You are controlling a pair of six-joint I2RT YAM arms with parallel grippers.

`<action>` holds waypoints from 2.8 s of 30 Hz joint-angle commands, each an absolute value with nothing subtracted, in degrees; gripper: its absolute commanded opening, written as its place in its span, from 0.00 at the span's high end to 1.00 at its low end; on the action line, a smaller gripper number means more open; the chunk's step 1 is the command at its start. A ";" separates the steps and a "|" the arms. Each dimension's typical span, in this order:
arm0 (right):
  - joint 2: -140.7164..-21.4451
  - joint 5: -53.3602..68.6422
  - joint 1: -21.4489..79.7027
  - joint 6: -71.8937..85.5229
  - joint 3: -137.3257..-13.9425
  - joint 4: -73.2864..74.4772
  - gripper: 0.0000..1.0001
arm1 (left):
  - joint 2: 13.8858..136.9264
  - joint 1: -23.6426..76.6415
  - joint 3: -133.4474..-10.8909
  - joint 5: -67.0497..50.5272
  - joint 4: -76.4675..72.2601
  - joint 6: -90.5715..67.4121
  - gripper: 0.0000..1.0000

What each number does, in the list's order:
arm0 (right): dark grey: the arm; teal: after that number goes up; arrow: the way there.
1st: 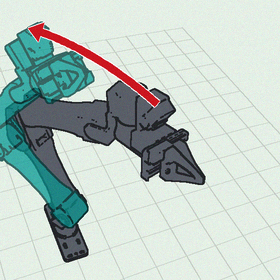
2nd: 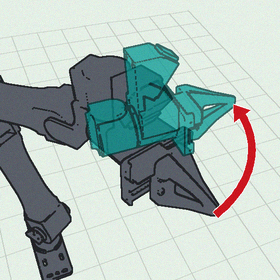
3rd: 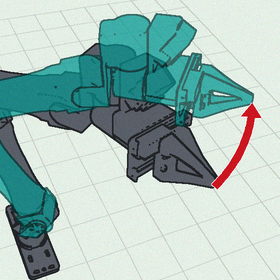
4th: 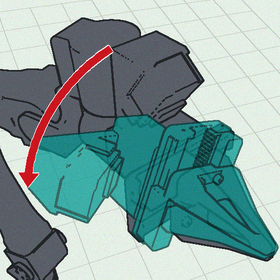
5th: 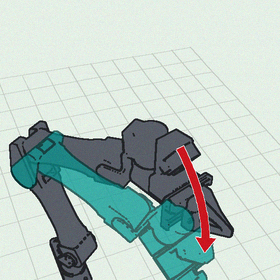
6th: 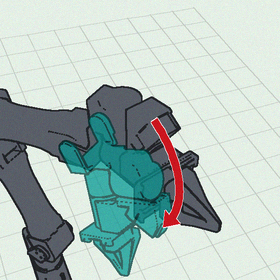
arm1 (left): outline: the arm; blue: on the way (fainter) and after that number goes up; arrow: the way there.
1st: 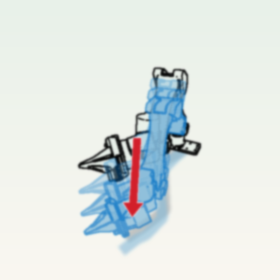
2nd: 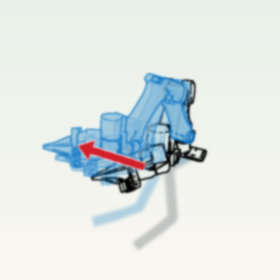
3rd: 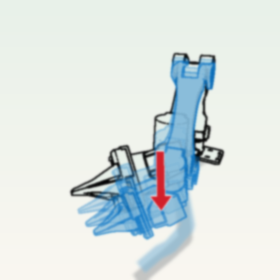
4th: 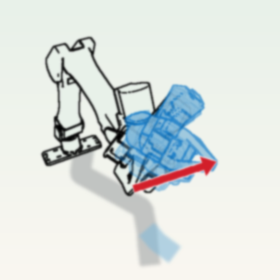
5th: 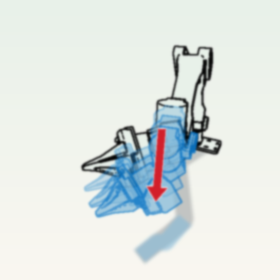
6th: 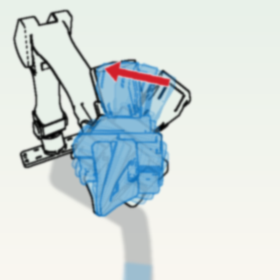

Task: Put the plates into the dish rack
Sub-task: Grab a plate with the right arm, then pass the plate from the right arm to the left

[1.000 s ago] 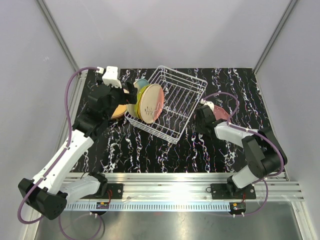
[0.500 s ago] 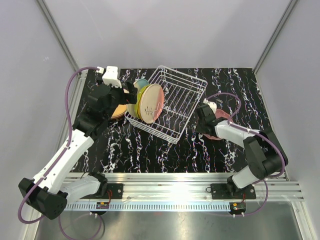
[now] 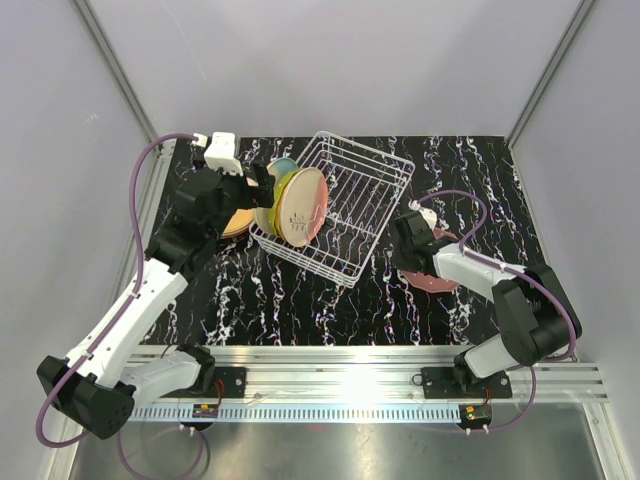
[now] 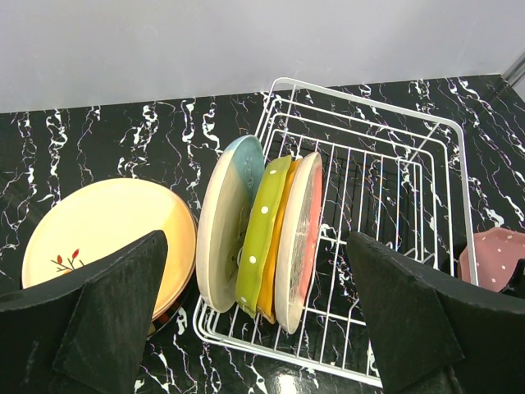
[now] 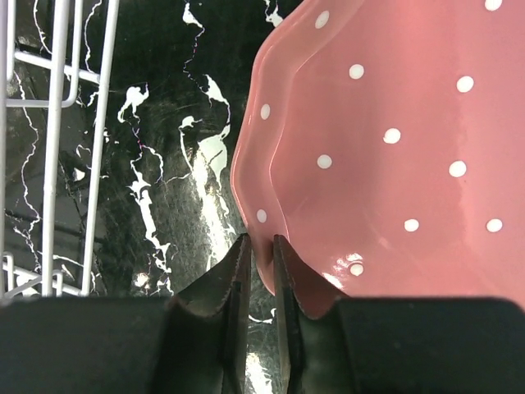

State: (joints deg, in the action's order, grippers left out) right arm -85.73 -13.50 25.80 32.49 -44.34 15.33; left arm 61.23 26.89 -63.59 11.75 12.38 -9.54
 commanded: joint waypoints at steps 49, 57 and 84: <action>-74.01 -22.77 32.70 36.30 -50.63 24.34 1.00 | 61.35 26.89 -63.63 9.58 10.37 -10.99 0.03; -62.51 -23.02 32.52 40.43 -50.19 27.95 1.00 | 61.43 31.63 -63.63 9.23 10.63 -9.76 0.01; -40.78 -29.27 32.52 51.15 -42.62 24.08 1.00 | 77.24 65.21 -59.84 8.70 0.36 -26.63 0.01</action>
